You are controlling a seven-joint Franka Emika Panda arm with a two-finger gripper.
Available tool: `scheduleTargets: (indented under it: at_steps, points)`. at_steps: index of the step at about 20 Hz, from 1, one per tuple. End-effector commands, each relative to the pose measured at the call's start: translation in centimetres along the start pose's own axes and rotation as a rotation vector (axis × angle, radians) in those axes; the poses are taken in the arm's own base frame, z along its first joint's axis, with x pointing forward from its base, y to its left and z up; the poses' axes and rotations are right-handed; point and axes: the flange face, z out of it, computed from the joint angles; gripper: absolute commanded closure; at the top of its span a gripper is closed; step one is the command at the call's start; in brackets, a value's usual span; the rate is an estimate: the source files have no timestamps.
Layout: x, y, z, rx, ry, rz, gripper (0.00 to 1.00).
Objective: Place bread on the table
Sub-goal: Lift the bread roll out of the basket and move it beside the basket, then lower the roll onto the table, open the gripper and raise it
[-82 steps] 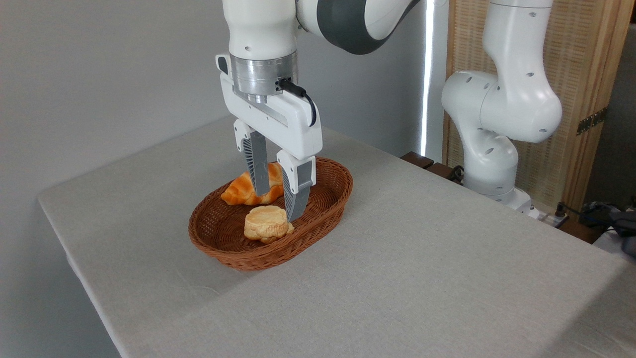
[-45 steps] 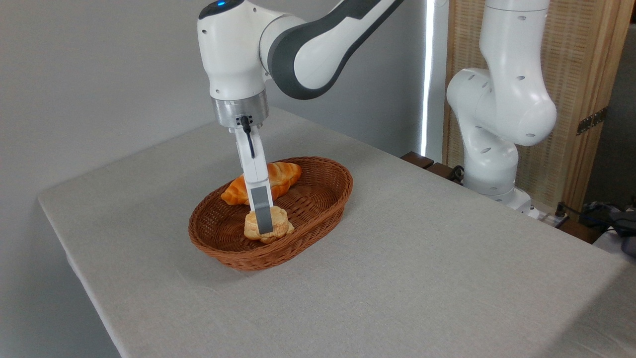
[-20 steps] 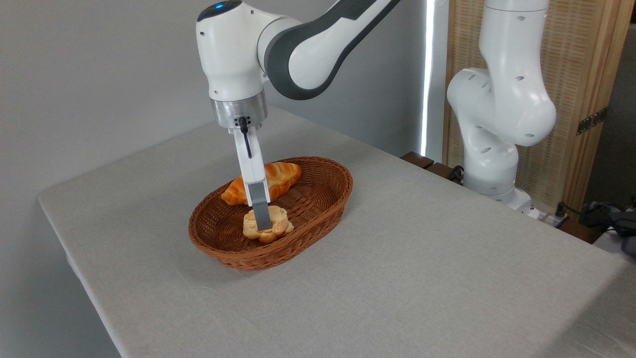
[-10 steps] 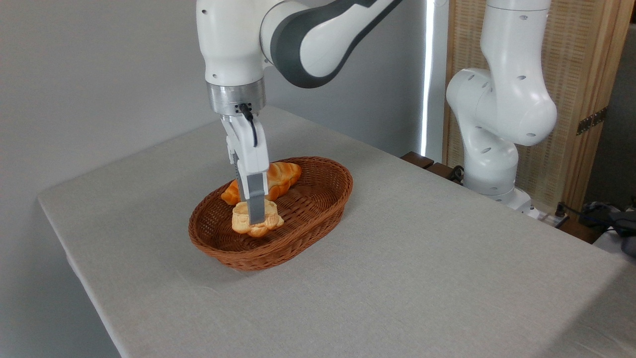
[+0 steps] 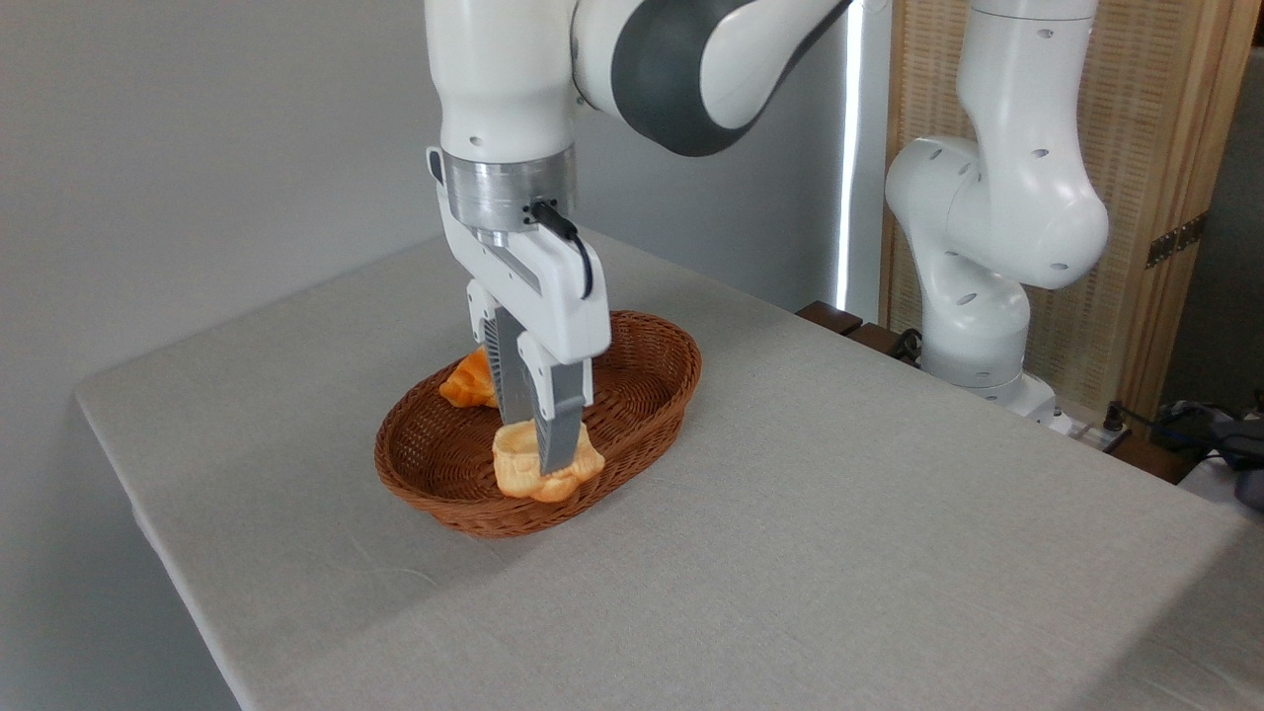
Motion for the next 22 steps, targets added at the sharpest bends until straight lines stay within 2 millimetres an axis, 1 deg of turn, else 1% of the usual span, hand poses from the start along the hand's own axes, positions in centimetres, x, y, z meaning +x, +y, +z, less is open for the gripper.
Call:
scheduleTargets:
  at_steps: [1, 3, 5, 9, 14, 16, 20, 22]
  points:
    - [-2.4, -1.8, 0.8, -0.027, -0.022, -0.031, 0.13]
    - [-3.2, -2.2, 1.7, -0.045, -0.038, -0.042, 0.00]
    - [-4.6, -3.2, 2.0, -0.043, -0.052, -0.066, 0.00]
    - [-4.7, -3.4, 2.5, -0.046, -0.057, -0.069, 0.00]
    - [-4.5, -3.3, 2.4, -0.045, -0.056, -0.068, 0.00]
    - [-4.5, -3.3, 1.8, -0.036, -0.045, -0.069, 0.00]
    - [-3.6, -2.9, 1.1, -0.017, -0.027, -0.062, 0.00]
    - [-3.2, -2.5, 0.1, -0.008, -0.007, -0.057, 0.00]
